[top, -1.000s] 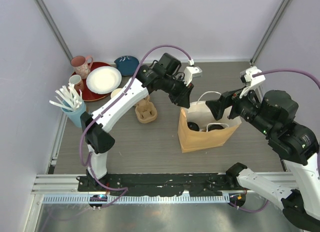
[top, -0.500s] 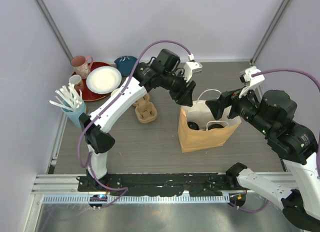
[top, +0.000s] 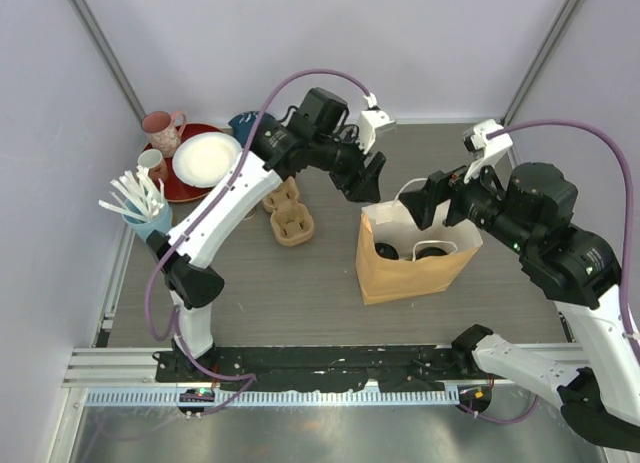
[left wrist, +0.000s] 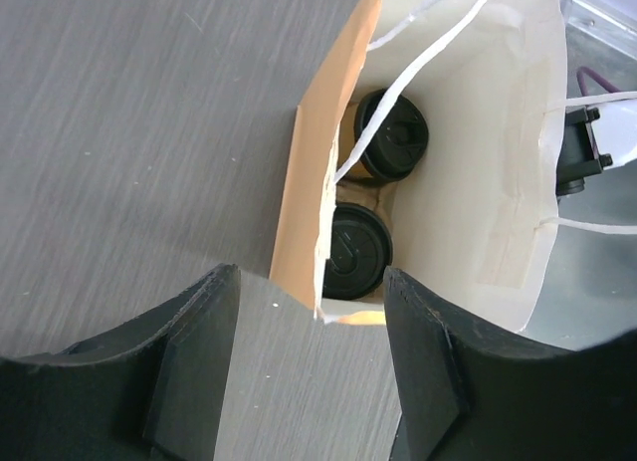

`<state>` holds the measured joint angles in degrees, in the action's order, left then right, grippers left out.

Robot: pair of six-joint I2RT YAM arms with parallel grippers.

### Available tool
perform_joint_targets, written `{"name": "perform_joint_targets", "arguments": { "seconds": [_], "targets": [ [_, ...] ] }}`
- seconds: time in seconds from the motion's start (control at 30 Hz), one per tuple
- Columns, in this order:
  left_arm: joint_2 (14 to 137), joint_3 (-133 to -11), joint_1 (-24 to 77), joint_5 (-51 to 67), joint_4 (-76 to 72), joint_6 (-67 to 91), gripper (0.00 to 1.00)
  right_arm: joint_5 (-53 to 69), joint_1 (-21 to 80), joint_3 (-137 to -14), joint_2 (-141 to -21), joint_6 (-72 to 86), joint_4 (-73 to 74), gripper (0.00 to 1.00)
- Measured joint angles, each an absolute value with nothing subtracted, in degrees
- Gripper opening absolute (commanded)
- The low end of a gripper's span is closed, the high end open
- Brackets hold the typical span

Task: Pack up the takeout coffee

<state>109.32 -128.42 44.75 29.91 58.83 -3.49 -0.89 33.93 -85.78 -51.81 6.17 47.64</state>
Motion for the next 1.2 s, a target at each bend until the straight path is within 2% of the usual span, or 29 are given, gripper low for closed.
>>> {"name": "perform_joint_targets", "arguments": {
  "seconds": [0.2, 0.37, 0.5, 0.63, 0.83, 1.0, 1.2],
  "targets": [
    [104.64, -129.29, 41.12, 29.36, 59.75, -3.29, 0.65, 3.62, 33.95, -89.38, -57.17, 5.91, 45.17, 0.88],
    [98.19, -128.22, 33.50, 29.21, 60.14, -3.07, 0.64, 7.77, 33.95, -91.31, -62.87, 5.72, 41.54, 0.88],
    [91.55, -121.73, 22.74, 27.70, 60.55, -3.03, 0.57, 11.25, 33.95, -91.24, -66.94, 5.74, 39.27, 0.88],
    [84.53, -112.33, 10.83, 21.43, 61.56, -4.99, 0.54, 14.76, 33.95, -90.67, -69.56, 5.61, 36.71, 0.87],
    [74.59, -95.61, -13.13, 17.39, 60.58, -8.49, 0.54, 19.38, 33.95, -90.76, -74.08, 5.28, 34.68, 0.85],
    [73.58, -86.50, -33.74, 18.63, 58.76, -10.55, 0.56, 23.22, 33.95, -90.98, -79.05, 6.72, 32.03, 0.84],
    [75.11, -84.66, -42.37, 23.07, 57.10, -11.33, 0.60, 25.85, 34.37, -94.13, -85.52, 9.10, 28.69, 0.83]
  ]
}}
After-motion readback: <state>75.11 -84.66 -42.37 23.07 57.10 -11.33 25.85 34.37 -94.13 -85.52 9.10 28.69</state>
